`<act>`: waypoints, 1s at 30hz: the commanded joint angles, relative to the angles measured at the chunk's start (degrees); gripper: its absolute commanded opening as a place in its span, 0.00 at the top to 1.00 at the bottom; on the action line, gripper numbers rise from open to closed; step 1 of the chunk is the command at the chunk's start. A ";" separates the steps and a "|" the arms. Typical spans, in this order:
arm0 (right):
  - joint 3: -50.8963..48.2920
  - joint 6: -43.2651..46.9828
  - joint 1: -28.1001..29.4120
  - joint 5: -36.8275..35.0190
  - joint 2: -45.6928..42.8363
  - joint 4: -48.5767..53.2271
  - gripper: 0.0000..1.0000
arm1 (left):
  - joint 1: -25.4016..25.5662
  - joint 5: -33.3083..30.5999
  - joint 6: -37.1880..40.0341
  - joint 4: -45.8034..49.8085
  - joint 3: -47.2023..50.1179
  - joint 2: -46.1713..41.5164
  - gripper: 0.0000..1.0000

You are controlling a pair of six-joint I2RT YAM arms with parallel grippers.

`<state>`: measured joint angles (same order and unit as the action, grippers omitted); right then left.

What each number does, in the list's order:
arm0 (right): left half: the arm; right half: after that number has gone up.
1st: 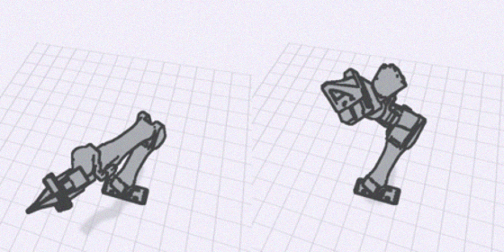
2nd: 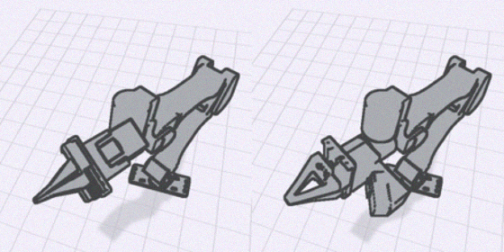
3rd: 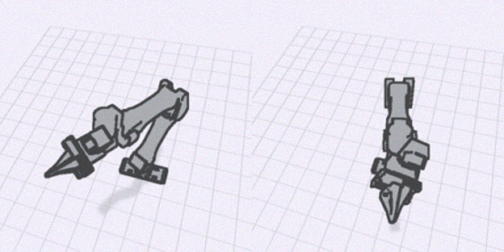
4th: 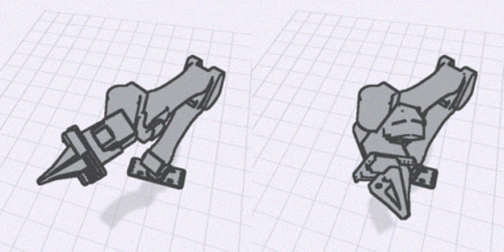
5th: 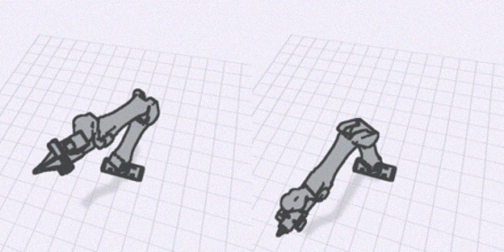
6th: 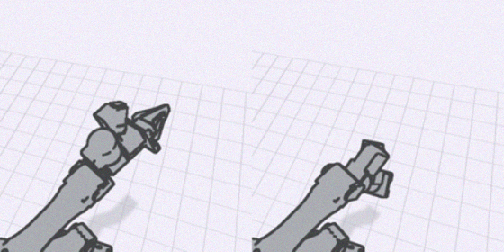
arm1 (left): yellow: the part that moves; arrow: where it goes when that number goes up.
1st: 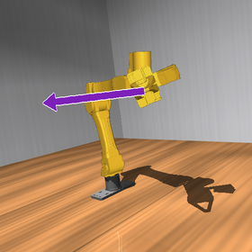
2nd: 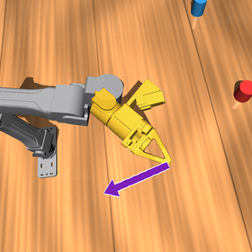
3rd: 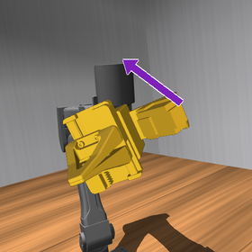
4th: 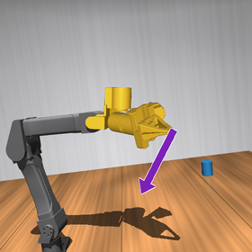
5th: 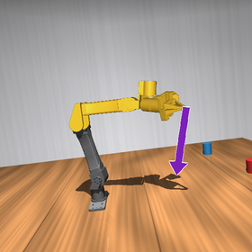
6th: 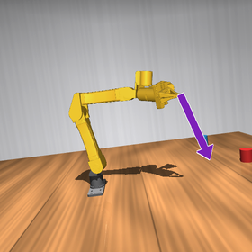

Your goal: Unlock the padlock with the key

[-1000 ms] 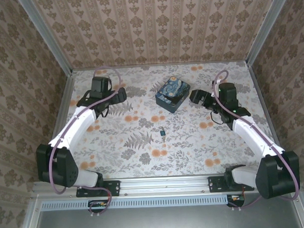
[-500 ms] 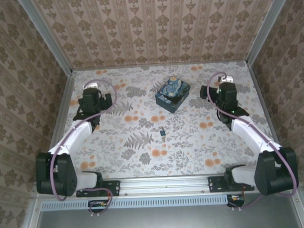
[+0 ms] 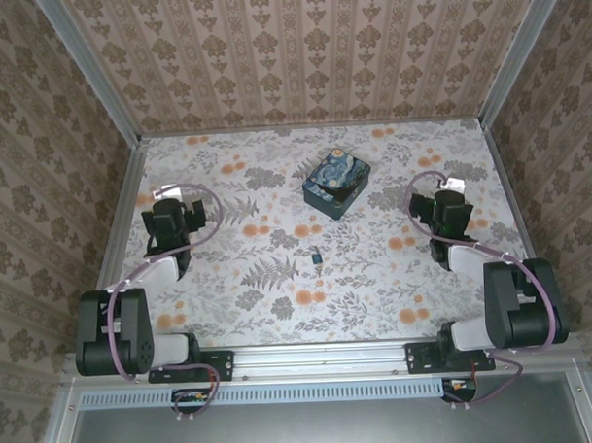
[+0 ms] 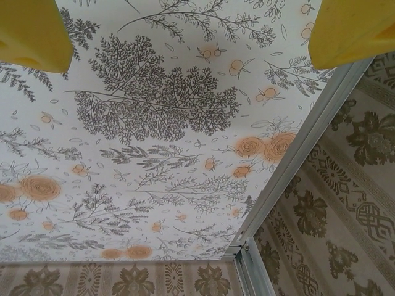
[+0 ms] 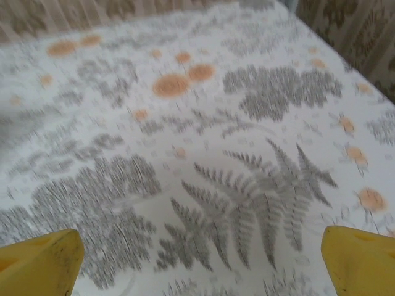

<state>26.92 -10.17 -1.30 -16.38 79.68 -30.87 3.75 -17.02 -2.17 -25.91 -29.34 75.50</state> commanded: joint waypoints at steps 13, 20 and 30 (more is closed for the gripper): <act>-4.27 6.78 -0.03 16.42 8.14 -19.55 0.00 | 0.08 5.71 4.84 -26.22 7.22 12.90 0.00; -4.49 6.99 0.32 16.03 8.21 -20.29 0.00 | -2.02 9.91 3.58 -23.42 6.32 12.64 0.00; -4.44 7.19 0.49 16.02 8.13 -20.13 0.01 | -1.92 9.91 3.65 -23.46 6.32 12.70 0.00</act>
<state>21.80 -4.19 -1.23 -1.41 87.88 -51.03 2.15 -8.10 1.17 -47.22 -22.24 88.40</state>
